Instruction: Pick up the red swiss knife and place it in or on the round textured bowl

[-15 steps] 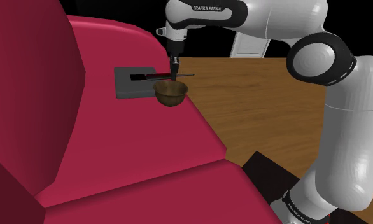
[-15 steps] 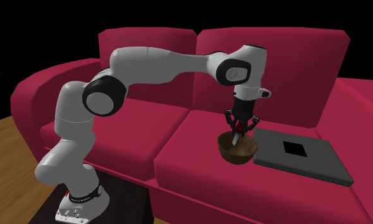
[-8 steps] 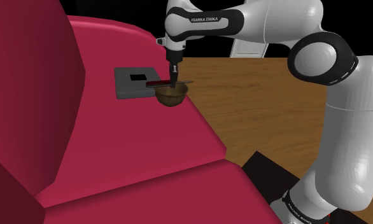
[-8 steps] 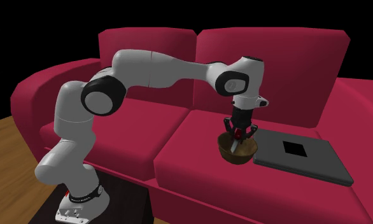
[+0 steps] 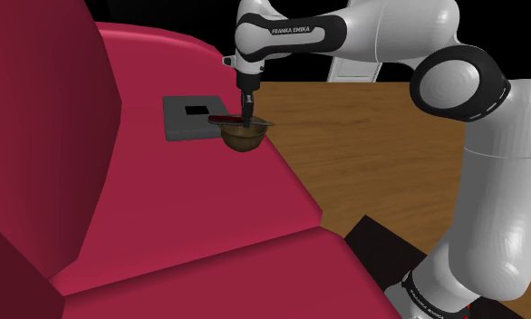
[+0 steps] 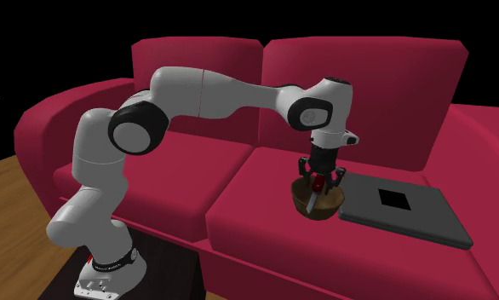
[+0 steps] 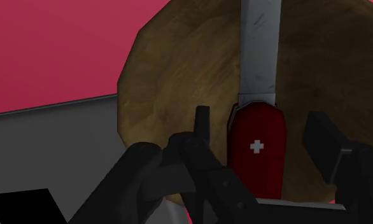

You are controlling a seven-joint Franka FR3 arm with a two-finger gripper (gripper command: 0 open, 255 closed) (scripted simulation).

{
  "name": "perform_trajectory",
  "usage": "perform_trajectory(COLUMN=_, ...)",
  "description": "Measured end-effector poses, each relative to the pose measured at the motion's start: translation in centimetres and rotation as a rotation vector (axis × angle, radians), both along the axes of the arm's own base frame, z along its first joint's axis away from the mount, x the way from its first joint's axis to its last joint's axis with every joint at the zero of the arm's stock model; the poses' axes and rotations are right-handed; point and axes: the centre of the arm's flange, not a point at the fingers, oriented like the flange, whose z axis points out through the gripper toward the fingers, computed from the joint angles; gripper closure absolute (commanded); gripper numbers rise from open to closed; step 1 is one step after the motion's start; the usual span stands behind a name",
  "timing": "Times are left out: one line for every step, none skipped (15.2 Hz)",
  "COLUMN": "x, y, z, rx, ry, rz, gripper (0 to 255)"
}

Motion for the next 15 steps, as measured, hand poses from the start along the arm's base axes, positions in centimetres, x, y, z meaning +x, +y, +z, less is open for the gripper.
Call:
perform_trajectory(x=0.0, y=0.0, z=0.0, rx=0.0, ry=0.0, rz=0.0, gripper=0)
perform_trajectory(x=0.0, y=0.0, z=0.0, rx=0.0, ry=0.0, rz=0.0, gripper=0)
perform_trajectory(x=0.0, y=0.0, z=0.0, rx=0.0, ry=0.0, rz=0.0, gripper=0)
perform_trajectory(x=0.0, y=0.0, z=0.0, rx=0.0, ry=0.0, rz=0.0, gripper=0)
perform_trajectory(x=0.0, y=0.0, z=0.0, rx=0.0, ry=0.0, rz=0.0, gripper=0)
perform_trajectory(x=0.0, y=0.1, z=0.6, rx=0.0, ry=0.0, rz=0.0, gripper=0)
perform_trajectory(x=0.0, y=0.0, z=1.6, rx=0.0, ry=-0.001, rz=0.0, gripper=0)
perform_trajectory(x=0.2, y=0.0, z=2.7, rx=0.0, ry=-0.001, rz=0.0, gripper=0)
perform_trajectory(x=0.2, y=0.1, z=3.9, rx=0.0, ry=-0.002, rz=0.0, gripper=0)
perform_trajectory(x=0.1, y=0.0, z=4.5, rx=0.0, ry=-0.001, rz=0.0, gripper=0)
perform_trajectory(x=0.0, y=-0.1, z=4.8, rx=0.0, ry=-0.001, rz=0.0, gripper=0)
perform_trajectory(x=0.0, y=-0.1, z=4.9, rx=0.0, ry=-0.001, rz=0.0, gripper=0)
perform_trajectory(x=0.0, y=-0.1, z=4.9, rx=0.0, ry=0.0, rz=0.0, gripper=0)
perform_trajectory(x=0.0, y=0.0, z=5.0, rx=0.0, ry=0.0, rz=0.0, gripper=0)
perform_trajectory(x=0.0, y=0.0, z=5.0, rx=0.0, ry=0.0, rz=0.0, gripper=0)
